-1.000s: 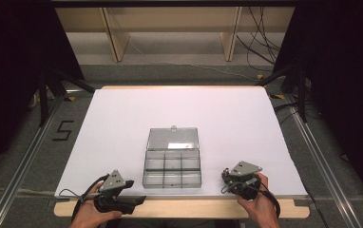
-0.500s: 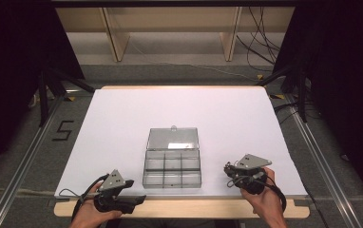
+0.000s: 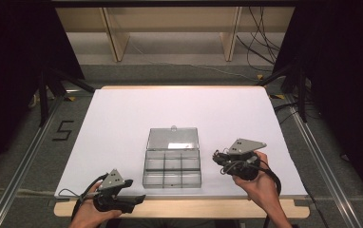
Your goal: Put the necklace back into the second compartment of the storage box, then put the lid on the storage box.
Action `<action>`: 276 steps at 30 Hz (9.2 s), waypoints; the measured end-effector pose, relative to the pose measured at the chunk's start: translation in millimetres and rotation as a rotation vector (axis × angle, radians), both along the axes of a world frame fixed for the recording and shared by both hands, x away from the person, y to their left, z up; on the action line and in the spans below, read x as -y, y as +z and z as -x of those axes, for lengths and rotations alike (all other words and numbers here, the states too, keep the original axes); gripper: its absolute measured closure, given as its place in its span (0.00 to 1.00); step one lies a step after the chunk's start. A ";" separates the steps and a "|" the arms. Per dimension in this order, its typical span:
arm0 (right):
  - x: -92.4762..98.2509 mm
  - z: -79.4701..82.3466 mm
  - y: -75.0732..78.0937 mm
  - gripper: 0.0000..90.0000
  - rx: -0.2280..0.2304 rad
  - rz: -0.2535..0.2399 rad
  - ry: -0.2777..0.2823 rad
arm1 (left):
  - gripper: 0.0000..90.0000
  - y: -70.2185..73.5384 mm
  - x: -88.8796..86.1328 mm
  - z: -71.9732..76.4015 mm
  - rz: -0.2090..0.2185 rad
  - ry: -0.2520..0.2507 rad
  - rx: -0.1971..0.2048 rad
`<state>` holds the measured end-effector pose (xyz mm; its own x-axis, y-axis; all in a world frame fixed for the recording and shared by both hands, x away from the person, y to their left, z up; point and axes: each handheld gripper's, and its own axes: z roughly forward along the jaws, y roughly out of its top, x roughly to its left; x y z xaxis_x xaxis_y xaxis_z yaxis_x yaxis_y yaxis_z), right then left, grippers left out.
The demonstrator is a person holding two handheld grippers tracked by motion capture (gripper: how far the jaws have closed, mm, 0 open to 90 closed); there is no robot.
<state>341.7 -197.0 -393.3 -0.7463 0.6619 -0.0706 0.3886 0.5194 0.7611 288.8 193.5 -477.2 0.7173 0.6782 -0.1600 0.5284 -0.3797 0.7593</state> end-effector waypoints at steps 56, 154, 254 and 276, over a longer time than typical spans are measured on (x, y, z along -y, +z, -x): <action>-136.6 -64.7 -32.6 0.88 -0.163 0.018 0.232 | 0.26 -3.6 -0.2 -0.7 -0.030 -0.002 -0.002; -26.8 -95.6 -37.5 0.18 -0.235 -0.190 -0.063 | 0.26 -7.9 -2.8 -4.7 -0.012 0.021 -0.021; -41.5 -122.5 -89.6 0.21 -0.457 -0.311 0.038 | 0.60 -2.9 15.5 -69.7 0.048 0.064 -0.103; -40.3 -127.9 -85.7 0.28 -0.445 -0.364 0.025 | 0.61 -0.7 16.1 -69.1 -0.004 0.050 -0.076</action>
